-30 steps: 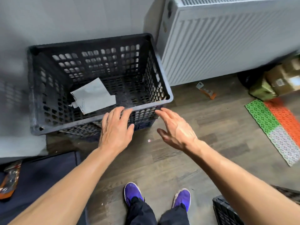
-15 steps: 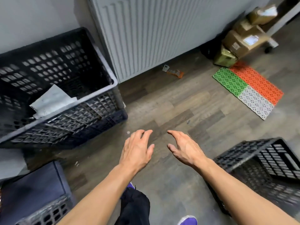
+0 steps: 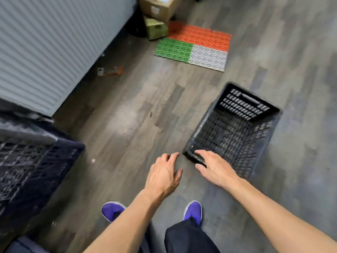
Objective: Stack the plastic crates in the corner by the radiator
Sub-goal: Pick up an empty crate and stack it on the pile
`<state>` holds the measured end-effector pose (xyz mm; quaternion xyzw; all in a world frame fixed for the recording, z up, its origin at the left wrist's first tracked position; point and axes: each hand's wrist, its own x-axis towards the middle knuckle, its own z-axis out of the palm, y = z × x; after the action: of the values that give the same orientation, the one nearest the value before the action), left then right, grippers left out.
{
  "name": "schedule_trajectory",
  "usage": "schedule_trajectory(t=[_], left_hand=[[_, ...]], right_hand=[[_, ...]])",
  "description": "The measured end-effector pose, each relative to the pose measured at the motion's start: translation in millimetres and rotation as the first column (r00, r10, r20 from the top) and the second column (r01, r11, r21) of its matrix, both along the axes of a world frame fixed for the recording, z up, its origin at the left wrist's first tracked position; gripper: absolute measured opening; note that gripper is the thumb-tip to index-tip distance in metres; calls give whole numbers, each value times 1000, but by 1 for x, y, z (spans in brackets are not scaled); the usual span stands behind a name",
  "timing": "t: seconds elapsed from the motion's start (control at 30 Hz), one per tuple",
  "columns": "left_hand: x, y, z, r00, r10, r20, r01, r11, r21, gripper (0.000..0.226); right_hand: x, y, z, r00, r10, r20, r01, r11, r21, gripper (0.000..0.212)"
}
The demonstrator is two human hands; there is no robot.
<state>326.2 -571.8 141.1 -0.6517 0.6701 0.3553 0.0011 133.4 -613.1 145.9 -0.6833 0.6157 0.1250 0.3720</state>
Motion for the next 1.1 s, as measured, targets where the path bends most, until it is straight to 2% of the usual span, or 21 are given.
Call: schedule_trajectory(t=[0.13,0.47,0.87,1.1], left_hand=[[-66,-17,1,988,-153,21,152,988,38,57],[-139,-47,-18,949,-310,51,299,942,152,56],[-144,-125,-86,903,-430,-7,414,864,288,57],[-113,-186,-116,869,-492,51,455,835,311,55]], right_hand=[[-70,12,0,985,-168,38,168,986,6,54],[-157,38,-20,892,-449,56,442,891,105,52],[-189,17,-66,742,-659,-123,665,702,255,51],[-186,-25,-85,646,-746,-161,754,591,287,51]])
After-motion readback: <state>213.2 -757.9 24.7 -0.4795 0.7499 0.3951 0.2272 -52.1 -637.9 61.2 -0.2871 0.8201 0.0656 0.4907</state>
